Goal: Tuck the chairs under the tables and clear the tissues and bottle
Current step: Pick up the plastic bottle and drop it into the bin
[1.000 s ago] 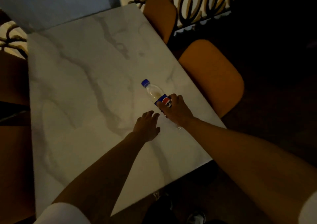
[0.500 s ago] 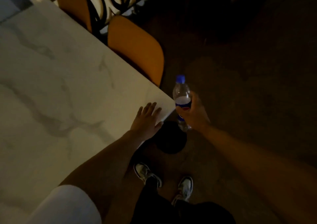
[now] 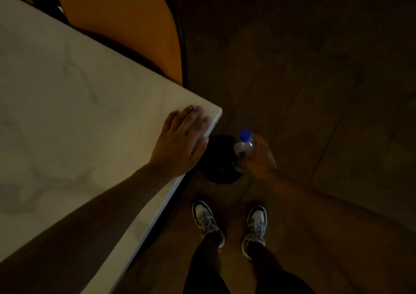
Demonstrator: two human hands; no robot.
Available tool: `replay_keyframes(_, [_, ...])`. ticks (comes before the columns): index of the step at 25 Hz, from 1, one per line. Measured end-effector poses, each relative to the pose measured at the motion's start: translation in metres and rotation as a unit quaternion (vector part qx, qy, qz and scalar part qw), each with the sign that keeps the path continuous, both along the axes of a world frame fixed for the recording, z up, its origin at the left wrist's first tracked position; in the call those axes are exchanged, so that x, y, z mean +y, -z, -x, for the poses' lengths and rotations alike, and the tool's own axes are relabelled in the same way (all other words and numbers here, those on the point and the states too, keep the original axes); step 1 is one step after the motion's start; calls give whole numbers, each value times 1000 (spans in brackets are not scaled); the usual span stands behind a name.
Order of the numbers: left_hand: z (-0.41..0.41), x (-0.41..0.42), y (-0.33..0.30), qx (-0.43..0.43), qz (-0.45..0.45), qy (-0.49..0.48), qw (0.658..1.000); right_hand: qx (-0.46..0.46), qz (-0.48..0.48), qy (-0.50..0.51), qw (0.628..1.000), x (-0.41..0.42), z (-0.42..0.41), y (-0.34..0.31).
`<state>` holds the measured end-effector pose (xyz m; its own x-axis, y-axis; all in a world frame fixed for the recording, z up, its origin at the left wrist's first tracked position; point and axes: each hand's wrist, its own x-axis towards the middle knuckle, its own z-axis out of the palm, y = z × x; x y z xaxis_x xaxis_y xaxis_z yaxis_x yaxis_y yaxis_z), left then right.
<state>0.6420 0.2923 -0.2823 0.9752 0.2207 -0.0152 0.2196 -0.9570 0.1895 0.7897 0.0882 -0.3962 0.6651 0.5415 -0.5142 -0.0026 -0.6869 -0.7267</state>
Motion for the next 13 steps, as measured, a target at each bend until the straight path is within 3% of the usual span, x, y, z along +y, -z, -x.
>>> replay_keyframes(7, [-1, -2, 7, -65, -2, -10, 998, 95, -42, 78, 992, 15, 16, 110])
replay_keyframes(13, [-2, -4, 7, -114, 18, -15, 993, 213, -50, 247, 944, 13, 32, 199])
